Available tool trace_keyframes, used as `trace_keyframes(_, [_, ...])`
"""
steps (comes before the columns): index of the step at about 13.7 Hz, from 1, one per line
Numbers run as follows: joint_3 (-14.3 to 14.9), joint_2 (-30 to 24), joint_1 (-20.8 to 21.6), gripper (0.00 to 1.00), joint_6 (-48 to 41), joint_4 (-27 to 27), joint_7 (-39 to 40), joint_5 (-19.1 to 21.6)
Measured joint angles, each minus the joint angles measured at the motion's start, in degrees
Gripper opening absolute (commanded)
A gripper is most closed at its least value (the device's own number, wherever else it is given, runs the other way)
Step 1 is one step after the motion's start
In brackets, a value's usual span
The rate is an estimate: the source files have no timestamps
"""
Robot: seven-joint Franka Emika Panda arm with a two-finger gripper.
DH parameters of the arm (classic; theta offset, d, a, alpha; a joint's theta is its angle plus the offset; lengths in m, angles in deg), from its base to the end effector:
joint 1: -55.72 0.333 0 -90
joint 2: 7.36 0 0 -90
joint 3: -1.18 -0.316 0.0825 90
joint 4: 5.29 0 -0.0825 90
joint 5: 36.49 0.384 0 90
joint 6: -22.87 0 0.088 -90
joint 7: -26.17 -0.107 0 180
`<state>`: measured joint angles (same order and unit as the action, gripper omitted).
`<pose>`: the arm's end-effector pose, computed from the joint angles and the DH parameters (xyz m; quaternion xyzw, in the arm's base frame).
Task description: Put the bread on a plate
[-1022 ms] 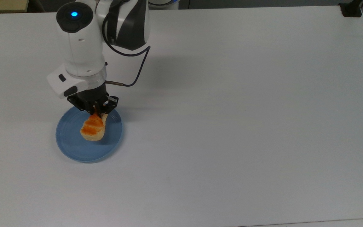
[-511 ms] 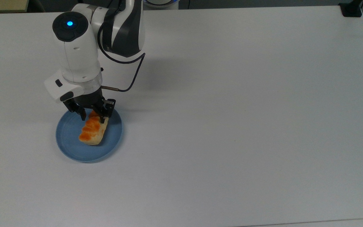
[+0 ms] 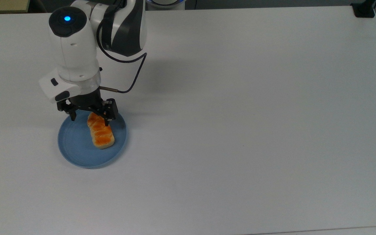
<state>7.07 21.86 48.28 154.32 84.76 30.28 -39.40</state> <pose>0.6932 -0.1541 0.3683 0.9917 -0.0561 0.0990 0.0606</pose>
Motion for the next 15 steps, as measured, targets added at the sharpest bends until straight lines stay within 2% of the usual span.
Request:
trace_keyframes(2, [0.26, -3.13, -0.69, 1.00, -1.62, -0.47, -0.03, 0.03])
trace_keyframes(5, [0.27, -8.93, -1.31, 1.00, -10.19, -0.85, -0.04, 0.76])
trace_keyframes(10, [-0.06, -20.18, -1.01, 1.00, -32.83, -2.93, 0.30, 2.39])
trace_keyframes(11, [-0.09, -21.67, -0.68, 1.00, -35.18, -3.12, 0.47, 2.47])
trace_keyframes(13, [-0.16, -24.33, 1.35, 1.00, -39.18, -3.18, 0.75, 2.71])
trace_keyframes(15, [-0.07, -25.54, 5.22, 1.00, -41.43, -3.14, -1.35, 2.80])
